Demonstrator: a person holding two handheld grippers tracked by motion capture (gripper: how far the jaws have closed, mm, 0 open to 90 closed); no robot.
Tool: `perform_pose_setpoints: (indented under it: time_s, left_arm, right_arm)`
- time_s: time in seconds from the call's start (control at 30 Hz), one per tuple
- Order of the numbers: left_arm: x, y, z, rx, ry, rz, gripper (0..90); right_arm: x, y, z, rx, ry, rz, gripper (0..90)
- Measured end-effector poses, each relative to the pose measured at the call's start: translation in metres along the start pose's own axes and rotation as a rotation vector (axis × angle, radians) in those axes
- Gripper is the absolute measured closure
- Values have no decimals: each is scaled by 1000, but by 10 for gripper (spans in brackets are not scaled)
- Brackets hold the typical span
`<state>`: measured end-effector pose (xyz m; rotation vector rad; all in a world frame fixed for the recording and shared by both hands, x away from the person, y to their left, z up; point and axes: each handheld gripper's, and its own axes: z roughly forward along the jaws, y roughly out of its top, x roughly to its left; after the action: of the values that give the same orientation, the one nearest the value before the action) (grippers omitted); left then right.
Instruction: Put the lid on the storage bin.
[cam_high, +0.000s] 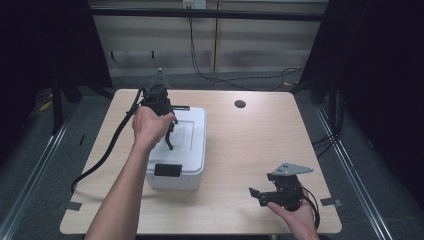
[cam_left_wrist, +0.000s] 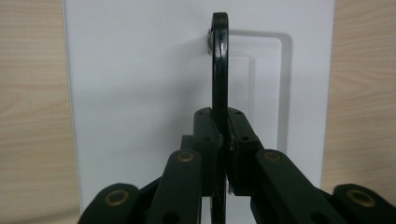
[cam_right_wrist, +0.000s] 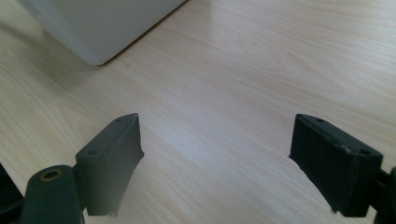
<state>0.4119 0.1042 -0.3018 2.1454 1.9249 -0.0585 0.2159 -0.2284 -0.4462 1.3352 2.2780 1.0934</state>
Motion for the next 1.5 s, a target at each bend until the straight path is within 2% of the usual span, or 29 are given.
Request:
perform_pose_setpoints:
  time_s: [0.07,0.17,0.23,0.27,0.3,0.37,0.4,0.43,0.53,0.6,0.67,0.73,0.77,0.83,0.87,0.9,0.97,1.0,1.03,1.17,1.2,1.27,1.3,1.33,1.37,1.43,1.47,1.5]
  left_arm:
    - [-1,0,1,1,8,2,840]
    - [-2,1,3,25,3,47,804]
    - [-3,1,4,12,16,38,799]
    - [-2,2,5,27,19,49,798]
    - [-1,2,5,10,20,45,771]
    - [-1,2,4,8,18,48,732]
    - [-1,2,4,5,12,45,732]
    - [1,4,1,-4,-3,53,679]
    - [2,4,-1,-22,-15,61,605]
    - [3,5,-1,-16,-24,82,581]
    - [4,5,-2,-26,-29,97,504]
    - [6,5,-6,-77,-34,106,482]
    - [7,5,-7,-86,-35,117,460]
    - [9,7,-8,-59,-67,150,374]
    - [10,6,-10,-70,-70,153,374]
    - [12,7,-16,-90,-84,156,336]
    - [14,6,-18,-95,-88,164,317]
    - [14,6,-20,-97,-88,176,313]
    - [17,5,-23,-92,-91,205,275]
    - [20,3,-28,-122,-101,233,249]
    - [21,2,-30,-124,-107,250,234]
    - [23,-1,-32,-123,-129,310,175]
    - [25,-3,-34,-130,-111,334,187]
    - [25,-3,-34,-130,-111,334,201]
    - [27,-4,-35,-145,-91,356,201]
    - [29,-7,-37,-169,-76,388,222]
    - [32,-8,-38,-173,-109,407,216]
    - [37,-11,-38,-183,-169,428,214]
  right_arm:
    - [0,0,0,0,0,1,158]
    - [0,0,0,-1,1,1,158]
    - [0,0,0,-2,3,3,158]
    - [0,0,0,0,2,3,158]
    - [0,0,0,-1,4,2,158]
    - [0,0,0,-3,4,2,158]
    - [0,0,0,-3,4,2,158]
    - [0,0,0,-2,5,2,158]
    - [0,0,0,-2,5,2,158]
    - [0,0,1,0,7,5,158]
    - [0,0,1,-1,6,7,158]
    - [0,0,1,0,6,6,158]
    - [0,0,1,1,6,8,158]
    - [-1,0,1,0,6,6,159]
    - [-1,0,1,0,6,6,159]
    - [-1,0,1,0,6,4,158]
    - [0,0,1,3,6,8,158]
    - [0,0,1,3,6,9,158]
    - [0,0,1,2,5,7,158]
    - [0,1,1,1,4,8,158]
    - [0,1,1,1,5,10,158]
    - [0,2,2,3,8,6,158]
    - [0,2,2,5,8,7,159]
    - [0,2,2,5,8,7,159]
    - [0,2,3,6,8,8,158]
    - [0,2,2,2,10,5,159]
    - [0,2,2,0,10,1,160]
    - [-1,2,2,3,10,5,160]
